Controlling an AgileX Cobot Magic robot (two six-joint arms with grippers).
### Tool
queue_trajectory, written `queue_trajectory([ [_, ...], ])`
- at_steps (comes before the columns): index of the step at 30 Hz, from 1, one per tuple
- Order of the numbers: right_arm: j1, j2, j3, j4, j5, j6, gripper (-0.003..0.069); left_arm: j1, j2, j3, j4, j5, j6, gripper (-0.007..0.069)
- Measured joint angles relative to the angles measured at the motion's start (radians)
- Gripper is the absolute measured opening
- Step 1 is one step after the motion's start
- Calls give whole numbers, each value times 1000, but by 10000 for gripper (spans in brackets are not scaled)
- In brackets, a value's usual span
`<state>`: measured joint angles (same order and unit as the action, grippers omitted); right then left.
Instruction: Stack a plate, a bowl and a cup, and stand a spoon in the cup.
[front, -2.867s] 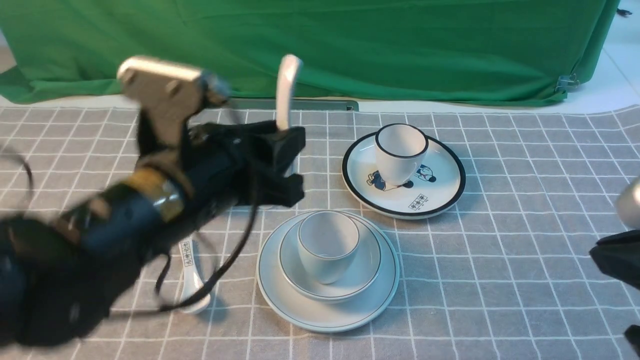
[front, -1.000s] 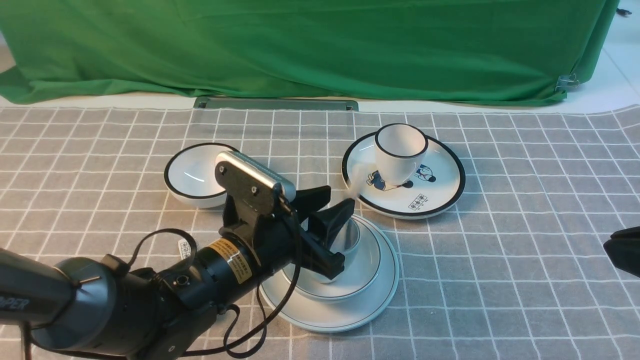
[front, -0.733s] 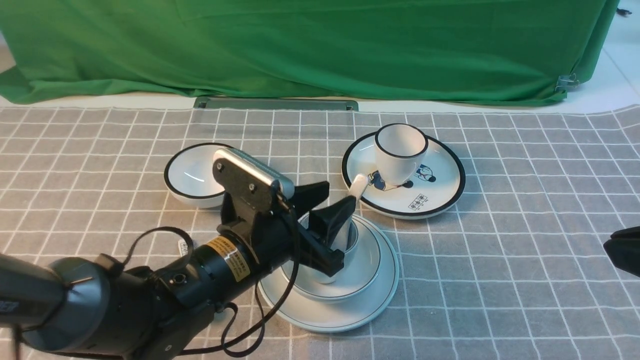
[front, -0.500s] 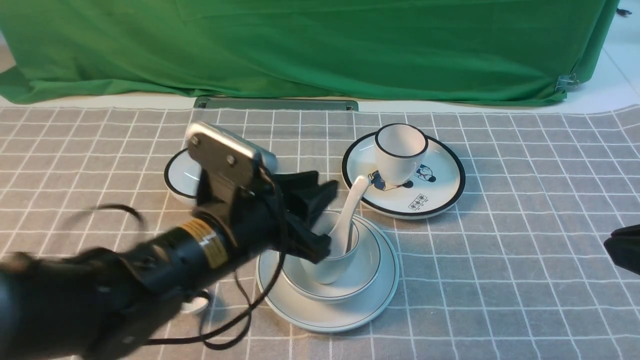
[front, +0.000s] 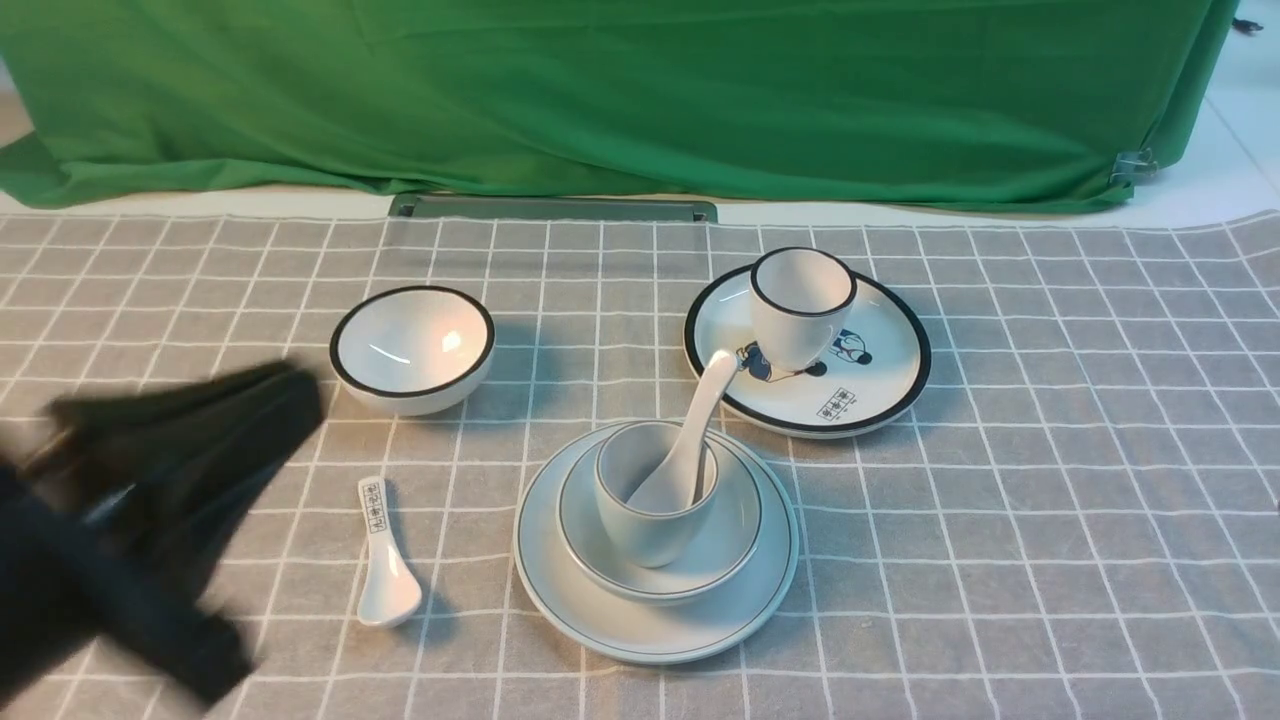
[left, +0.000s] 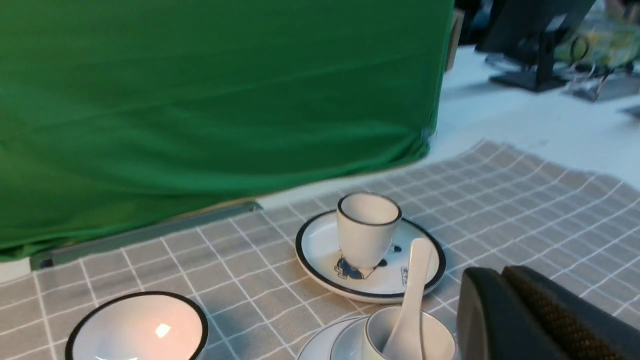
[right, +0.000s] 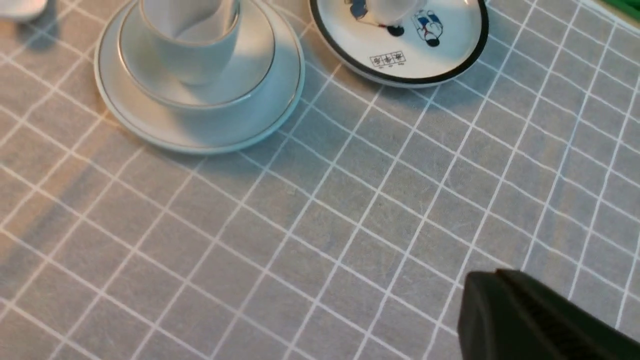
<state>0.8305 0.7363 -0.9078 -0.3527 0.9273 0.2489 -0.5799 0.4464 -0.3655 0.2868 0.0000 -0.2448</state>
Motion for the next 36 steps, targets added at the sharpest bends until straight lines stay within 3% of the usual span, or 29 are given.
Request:
queue_trajectory([
  [10, 0, -1, 5, 12, -3, 108, 34, 0, -280, 189, -1, 0, 0, 10],
  [23, 17, -27, 5, 2, -16, 107, 57, 0, -292, 286, -2, 15, 0, 11],
  [28, -160, -95, 72, 7, -133, 23, 21, 0, -292, 291, -2, 15, 0, 11],
  [31, -386, -247, 295, 91, -419, -137, 16, 0, -292, 291, -2, 15, 0, 13],
  [36, -637, -487, 654, 153, -701, -182, 16, 0, -292, 291, -2, 15, 0, 13],
])
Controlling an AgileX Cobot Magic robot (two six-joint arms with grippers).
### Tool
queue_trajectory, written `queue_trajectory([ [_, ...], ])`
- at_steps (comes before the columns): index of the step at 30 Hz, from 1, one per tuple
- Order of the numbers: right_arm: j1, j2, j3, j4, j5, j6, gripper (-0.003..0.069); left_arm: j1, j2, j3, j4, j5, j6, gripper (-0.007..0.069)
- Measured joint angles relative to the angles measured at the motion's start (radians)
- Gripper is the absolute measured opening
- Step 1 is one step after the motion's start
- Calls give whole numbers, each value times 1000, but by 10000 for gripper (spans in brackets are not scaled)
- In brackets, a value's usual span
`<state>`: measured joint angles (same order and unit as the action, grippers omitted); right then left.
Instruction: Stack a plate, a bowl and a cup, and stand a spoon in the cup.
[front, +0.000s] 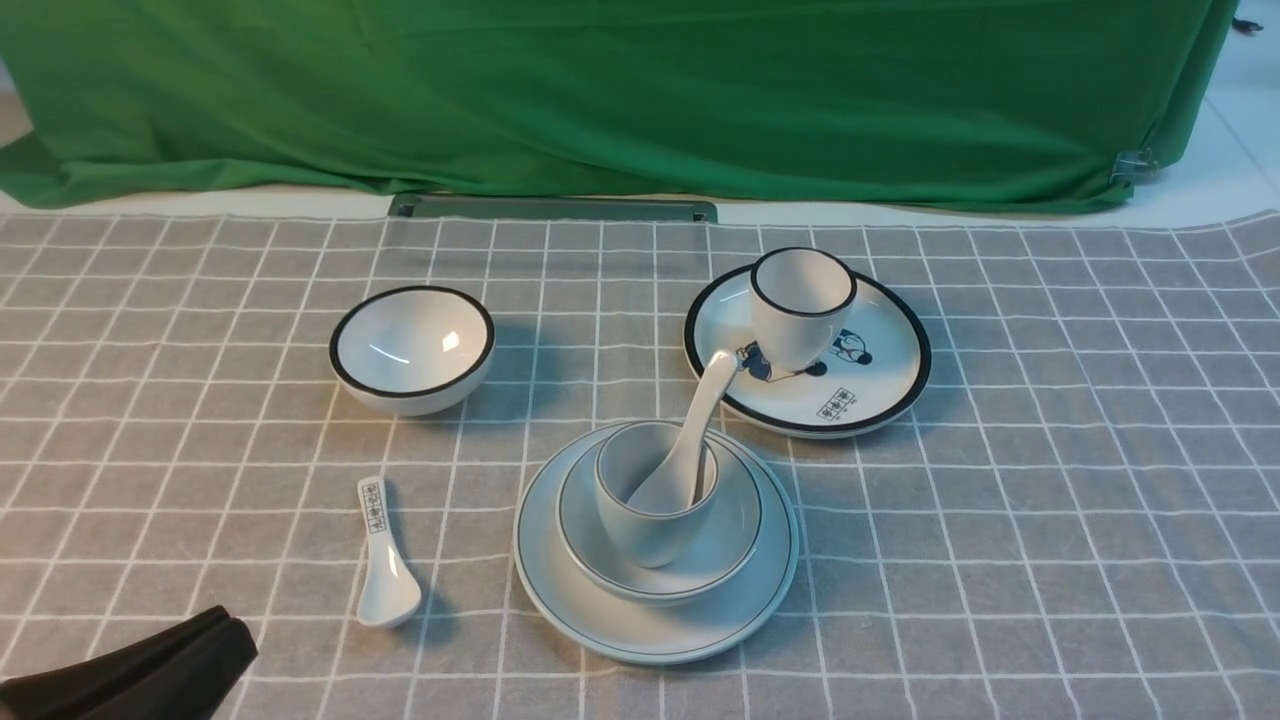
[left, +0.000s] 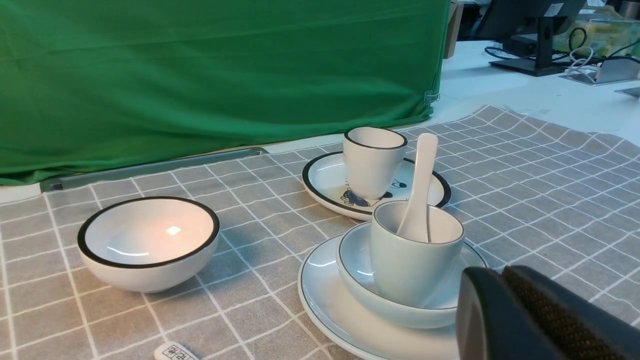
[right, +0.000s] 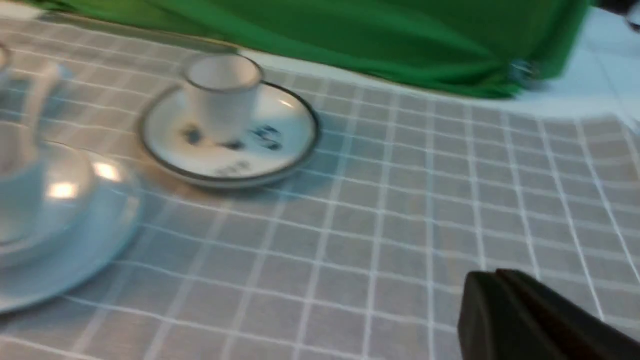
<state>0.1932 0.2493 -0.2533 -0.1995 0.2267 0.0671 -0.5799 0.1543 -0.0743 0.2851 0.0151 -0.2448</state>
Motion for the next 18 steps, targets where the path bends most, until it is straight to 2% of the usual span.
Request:
queue_trajectory([
  [2, -51, -91, 122, 6, -51, -4, 16, 0, 0, 0, 0, 0, 0, 13],
  [5, -78, -191, 242, 12, -81, -4, 16, 0, 0, 0, 0, 0, 0, 13],
  [18, -73, -247, 259, 15, -10, 24, 18, 0, 0, 0, 0, 0, -1, 16],
])
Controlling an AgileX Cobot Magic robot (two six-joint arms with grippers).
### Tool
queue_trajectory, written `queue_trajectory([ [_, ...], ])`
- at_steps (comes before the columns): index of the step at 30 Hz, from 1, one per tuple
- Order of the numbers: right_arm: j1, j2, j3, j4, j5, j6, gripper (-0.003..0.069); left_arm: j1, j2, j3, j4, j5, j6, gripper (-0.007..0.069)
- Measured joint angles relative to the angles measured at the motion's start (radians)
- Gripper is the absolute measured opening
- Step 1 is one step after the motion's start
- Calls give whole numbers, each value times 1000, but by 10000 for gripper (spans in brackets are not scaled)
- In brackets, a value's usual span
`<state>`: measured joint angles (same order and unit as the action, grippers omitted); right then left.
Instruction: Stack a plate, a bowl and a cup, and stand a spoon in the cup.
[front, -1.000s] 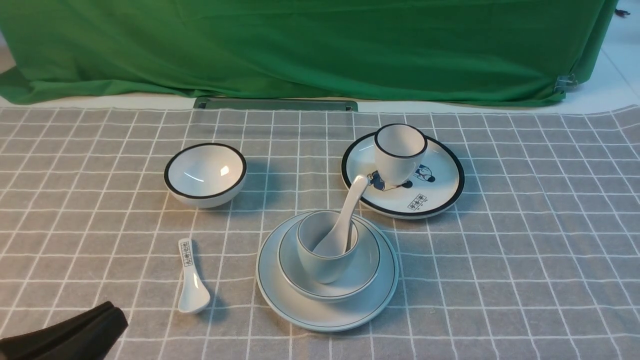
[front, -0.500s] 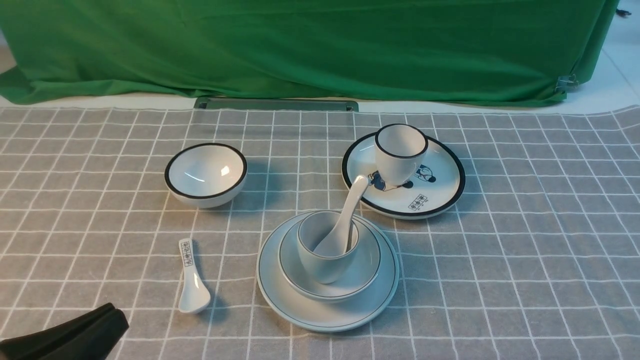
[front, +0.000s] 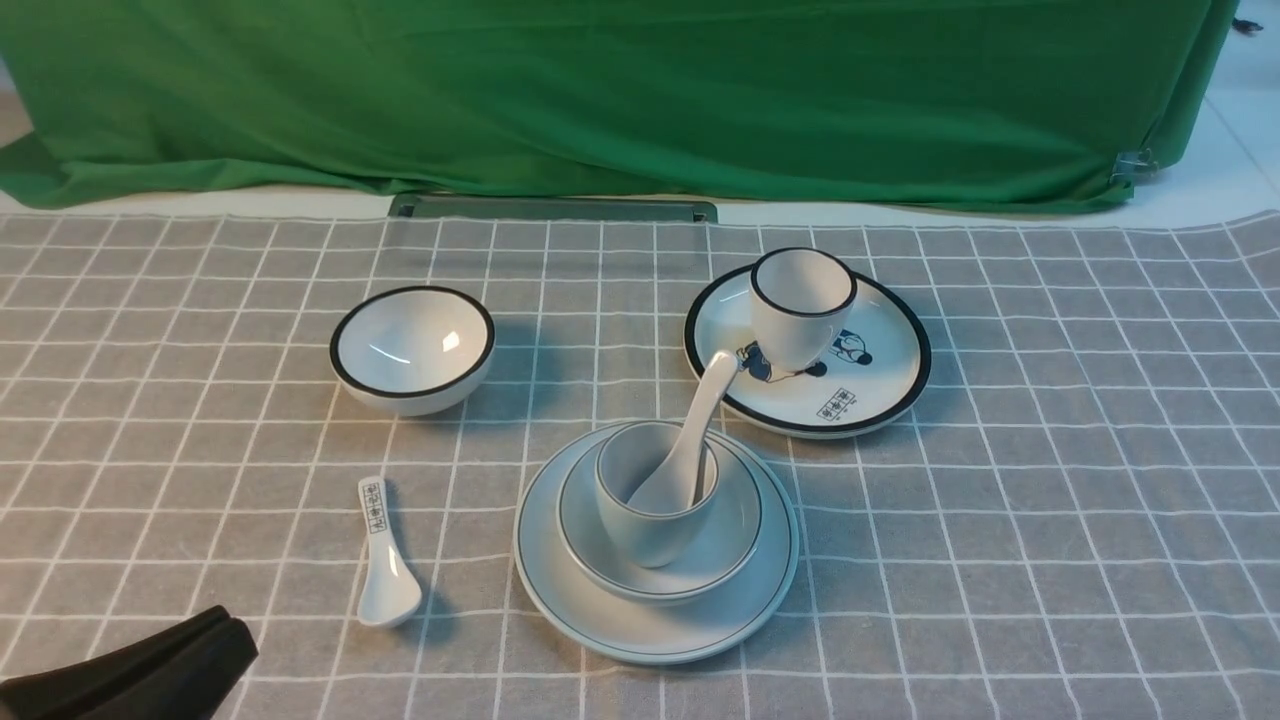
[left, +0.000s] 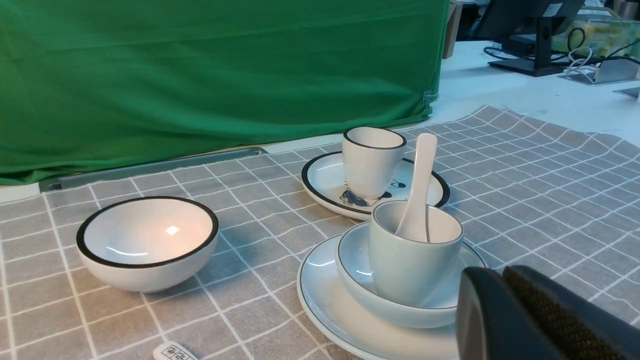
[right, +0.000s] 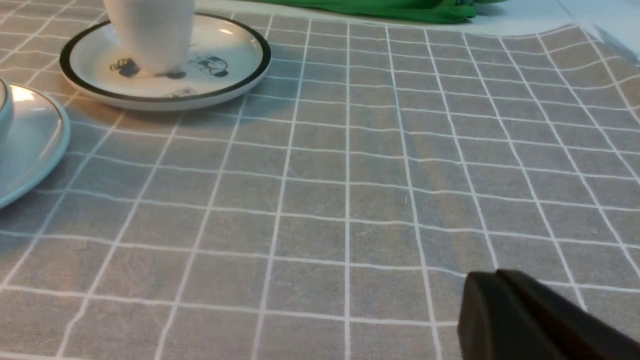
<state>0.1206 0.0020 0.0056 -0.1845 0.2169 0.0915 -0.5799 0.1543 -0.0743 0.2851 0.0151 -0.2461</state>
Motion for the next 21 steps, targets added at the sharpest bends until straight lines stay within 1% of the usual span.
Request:
queue_trajectory([
  [10, 2, 0, 0, 3, 0, 0, 24, 0, 0, 0, 0, 0, 0, 17],
  [21, 2, 0, 0, 3, 0, 0, 66, 0, 0, 3, 0, -1, 0, 17],
])
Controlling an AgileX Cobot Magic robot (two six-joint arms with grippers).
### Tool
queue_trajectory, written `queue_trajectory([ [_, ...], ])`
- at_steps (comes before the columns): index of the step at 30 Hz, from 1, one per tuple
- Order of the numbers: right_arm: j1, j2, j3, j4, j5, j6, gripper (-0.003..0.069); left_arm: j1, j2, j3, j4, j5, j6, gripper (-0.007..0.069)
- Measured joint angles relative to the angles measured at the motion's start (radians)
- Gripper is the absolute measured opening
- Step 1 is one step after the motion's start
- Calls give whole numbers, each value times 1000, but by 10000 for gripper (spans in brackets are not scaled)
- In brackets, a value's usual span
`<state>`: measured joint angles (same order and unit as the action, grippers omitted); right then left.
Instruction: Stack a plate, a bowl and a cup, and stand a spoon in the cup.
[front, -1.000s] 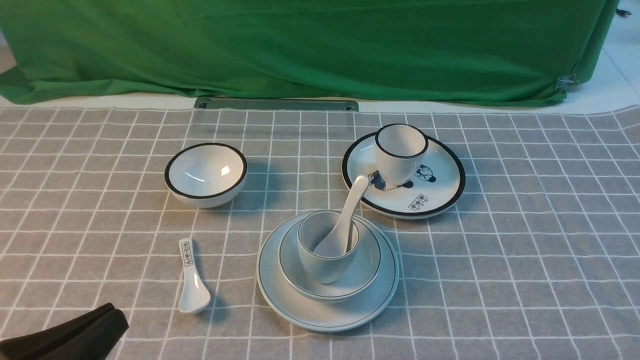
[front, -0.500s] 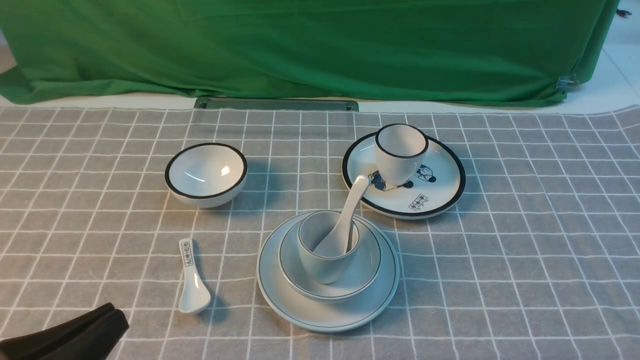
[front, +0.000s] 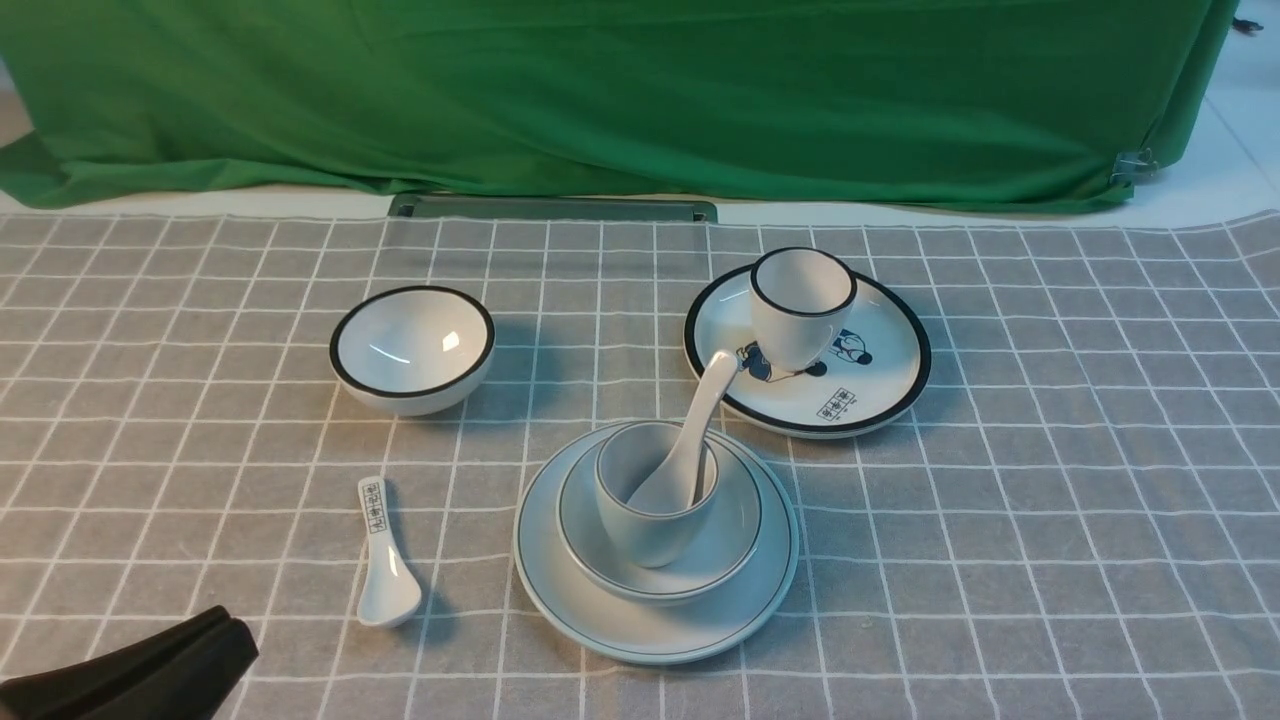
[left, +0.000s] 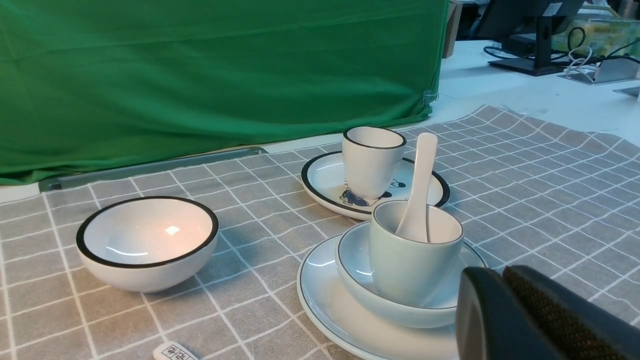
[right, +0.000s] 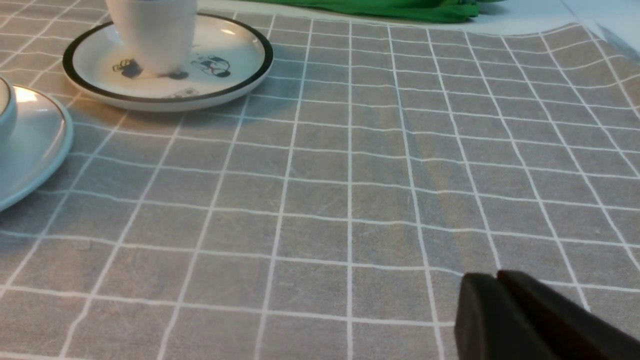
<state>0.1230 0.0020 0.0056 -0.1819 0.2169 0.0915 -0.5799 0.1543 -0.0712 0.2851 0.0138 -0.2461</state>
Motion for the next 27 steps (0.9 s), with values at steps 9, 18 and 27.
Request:
queue_trajectory([
  [9, 0, 0, 0, 0, 0, 0, 86, 158, -62, 19, -172, 20, 149, 17],
  [18, 0, -1, 0, 0, 2, 0, 95, 564, -154, 76, -386, 159, 369, 17],
  [27, 0, -1, 0, 0, 1, 0, 114, 582, -154, 79, -389, 224, 369, 17],
])
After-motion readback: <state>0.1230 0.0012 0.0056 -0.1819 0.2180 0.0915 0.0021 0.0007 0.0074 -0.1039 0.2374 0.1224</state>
